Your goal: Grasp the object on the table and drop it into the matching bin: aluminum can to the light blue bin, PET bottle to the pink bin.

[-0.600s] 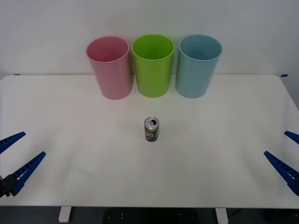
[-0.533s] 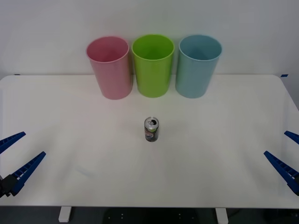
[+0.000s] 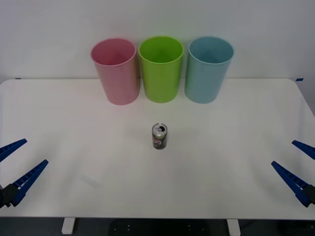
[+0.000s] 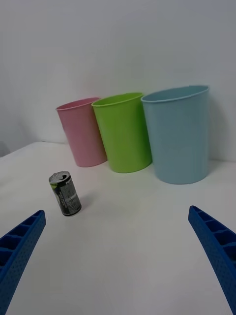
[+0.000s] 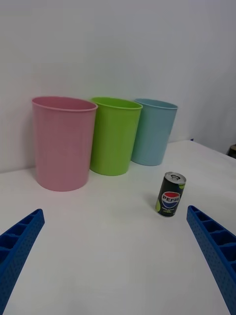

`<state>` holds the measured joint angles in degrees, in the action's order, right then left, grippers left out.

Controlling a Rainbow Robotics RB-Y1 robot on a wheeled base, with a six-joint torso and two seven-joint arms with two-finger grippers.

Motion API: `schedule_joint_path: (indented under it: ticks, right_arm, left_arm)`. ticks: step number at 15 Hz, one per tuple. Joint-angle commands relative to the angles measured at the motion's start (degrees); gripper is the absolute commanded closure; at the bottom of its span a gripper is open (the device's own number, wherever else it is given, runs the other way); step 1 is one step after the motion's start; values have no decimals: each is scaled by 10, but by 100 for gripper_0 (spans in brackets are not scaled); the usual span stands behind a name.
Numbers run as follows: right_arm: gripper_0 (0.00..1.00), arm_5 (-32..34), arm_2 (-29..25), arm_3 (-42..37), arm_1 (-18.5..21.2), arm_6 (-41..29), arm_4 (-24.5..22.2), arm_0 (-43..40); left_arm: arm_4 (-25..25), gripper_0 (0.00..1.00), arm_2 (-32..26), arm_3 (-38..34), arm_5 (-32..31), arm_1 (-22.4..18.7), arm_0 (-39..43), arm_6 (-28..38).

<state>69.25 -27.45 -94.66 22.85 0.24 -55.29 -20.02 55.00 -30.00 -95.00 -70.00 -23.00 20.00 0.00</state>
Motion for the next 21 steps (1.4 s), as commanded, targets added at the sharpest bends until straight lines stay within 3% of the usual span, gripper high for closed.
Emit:
schedule_joint_path:
  ticks: [1, 9, 12, 21]
  right_arm:
    - [0, -5, 21, 0, 1, 7, 0, 1]
    - [0, -44, 116, 1, 0, 48, -2, 1]
    - [0, -63, 143, 0, -3, 108, -2, 1]
    - [0, -166, 264, 1, -11, 178, -17, 31]
  left_arm:
    - [0, 0, 0, 0, 0, 0, 0, 0]
    - [0, 0, 0, 0, 0, 0, 0, 0]
    - [0, 0, 0, 0, 0, 0, 0, 0]
    - [0, 0, 0, 0, 0, 0, 0, 0]
